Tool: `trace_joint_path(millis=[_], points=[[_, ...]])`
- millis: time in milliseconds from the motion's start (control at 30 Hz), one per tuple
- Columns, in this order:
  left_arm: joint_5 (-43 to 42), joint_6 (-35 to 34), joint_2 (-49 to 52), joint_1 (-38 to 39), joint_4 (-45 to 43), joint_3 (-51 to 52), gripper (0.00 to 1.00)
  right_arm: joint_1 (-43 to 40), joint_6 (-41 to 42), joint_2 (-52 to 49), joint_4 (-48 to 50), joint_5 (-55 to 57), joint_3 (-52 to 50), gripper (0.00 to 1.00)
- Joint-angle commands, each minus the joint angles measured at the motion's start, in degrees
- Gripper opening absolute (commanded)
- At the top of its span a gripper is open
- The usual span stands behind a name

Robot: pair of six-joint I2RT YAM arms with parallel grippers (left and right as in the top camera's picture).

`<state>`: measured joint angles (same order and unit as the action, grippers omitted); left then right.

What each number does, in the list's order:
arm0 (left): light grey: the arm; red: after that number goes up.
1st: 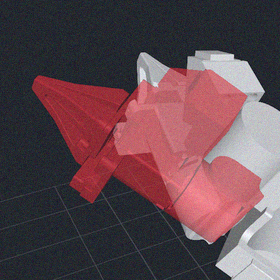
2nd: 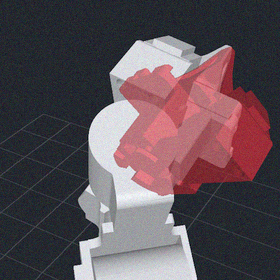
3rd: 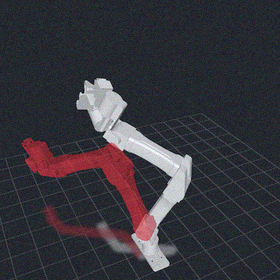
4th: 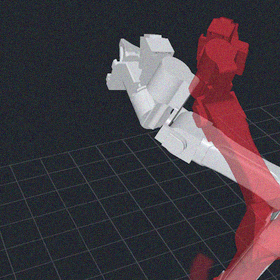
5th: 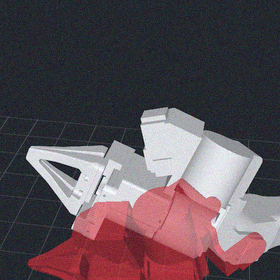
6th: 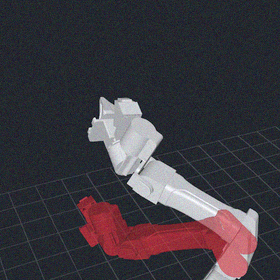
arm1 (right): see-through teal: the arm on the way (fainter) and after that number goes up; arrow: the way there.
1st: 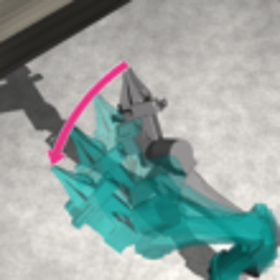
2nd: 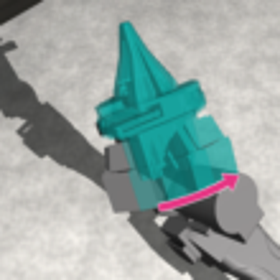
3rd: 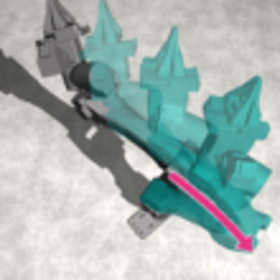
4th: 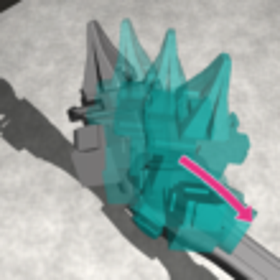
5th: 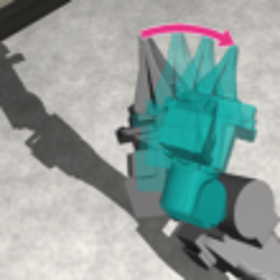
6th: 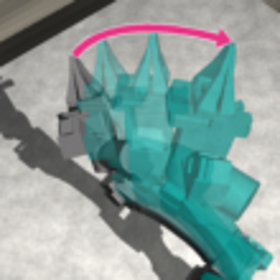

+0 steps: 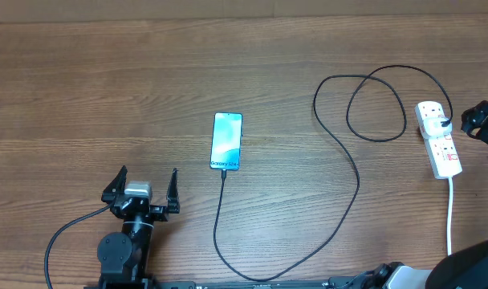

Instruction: Plug charger to phone and switch on socket

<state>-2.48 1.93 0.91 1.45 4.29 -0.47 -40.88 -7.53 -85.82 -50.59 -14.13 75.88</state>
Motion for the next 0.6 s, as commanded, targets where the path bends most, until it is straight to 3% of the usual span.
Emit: trace_joint_path(millis=[0,333,567], points=[[0.72,1.09,-0.66,-0.35,0.13,0.2,1.0,0.02,-0.46,5.09,0.13,0.13,-2.62,1.0],[0.72,1.09,-0.66,-0.35,0.13,0.2,1.0,0.17,-0.46,9.75,0.09,0.13,-14.14,1.0],[0.72,1.09,-0.66,-0.35,0.11,0.2,1.0,0.39,-0.46,9.97,-0.11,0.13,-16.0,1.0]])
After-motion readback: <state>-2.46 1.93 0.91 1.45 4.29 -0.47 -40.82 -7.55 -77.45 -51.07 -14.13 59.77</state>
